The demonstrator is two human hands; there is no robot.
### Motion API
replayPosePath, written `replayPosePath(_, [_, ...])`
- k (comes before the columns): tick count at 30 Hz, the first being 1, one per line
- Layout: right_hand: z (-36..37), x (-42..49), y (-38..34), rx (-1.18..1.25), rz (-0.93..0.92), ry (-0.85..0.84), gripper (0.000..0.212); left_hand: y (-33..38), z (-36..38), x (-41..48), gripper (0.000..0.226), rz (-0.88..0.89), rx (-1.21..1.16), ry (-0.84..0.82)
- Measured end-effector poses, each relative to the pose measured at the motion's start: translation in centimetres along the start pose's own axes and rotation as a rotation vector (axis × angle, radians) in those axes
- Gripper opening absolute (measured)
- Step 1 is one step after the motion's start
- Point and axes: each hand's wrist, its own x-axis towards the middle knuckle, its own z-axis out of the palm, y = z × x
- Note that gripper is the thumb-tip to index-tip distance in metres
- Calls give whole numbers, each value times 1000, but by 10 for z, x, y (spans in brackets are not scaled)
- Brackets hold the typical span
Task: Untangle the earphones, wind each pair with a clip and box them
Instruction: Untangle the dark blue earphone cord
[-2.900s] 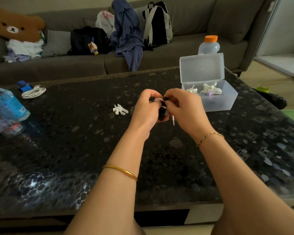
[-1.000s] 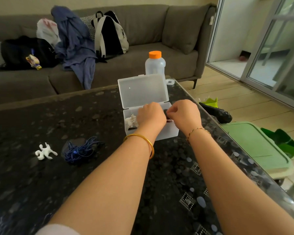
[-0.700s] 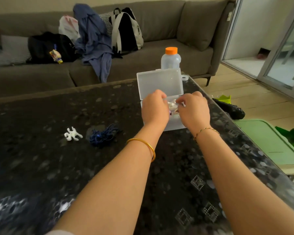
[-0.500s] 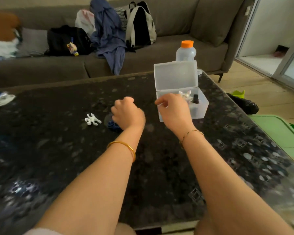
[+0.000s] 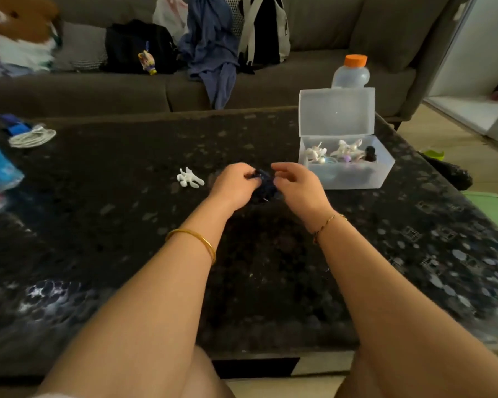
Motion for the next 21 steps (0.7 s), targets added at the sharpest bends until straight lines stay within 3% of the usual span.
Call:
replayPosePath(4, [-23,-23,-20,288,30,-114,22,26,-18,-24,29,-5,-258,-98])
replayPosePath(8, [-38,-46,-27,281,16,-187,23,34,-25,-45,38,-55,-288,-59])
replayPosePath(12, [-39,-52,-30,202,58,-279,30,34,-19,-54,30,-154,-434,-83])
replayPosePath(15, [-34,-45,-26,234,103,-129,10,36,-16,-51,23,-224,-592,-157])
replayPosePath(18, [-36,-37,-19,388,182,62,15,37,-22,-53,11,-256,-821,-231])
replayPosePath(21, [-38,-35,-17,599,304,77,14,32,-23,-53,11,-258,-888,-206])
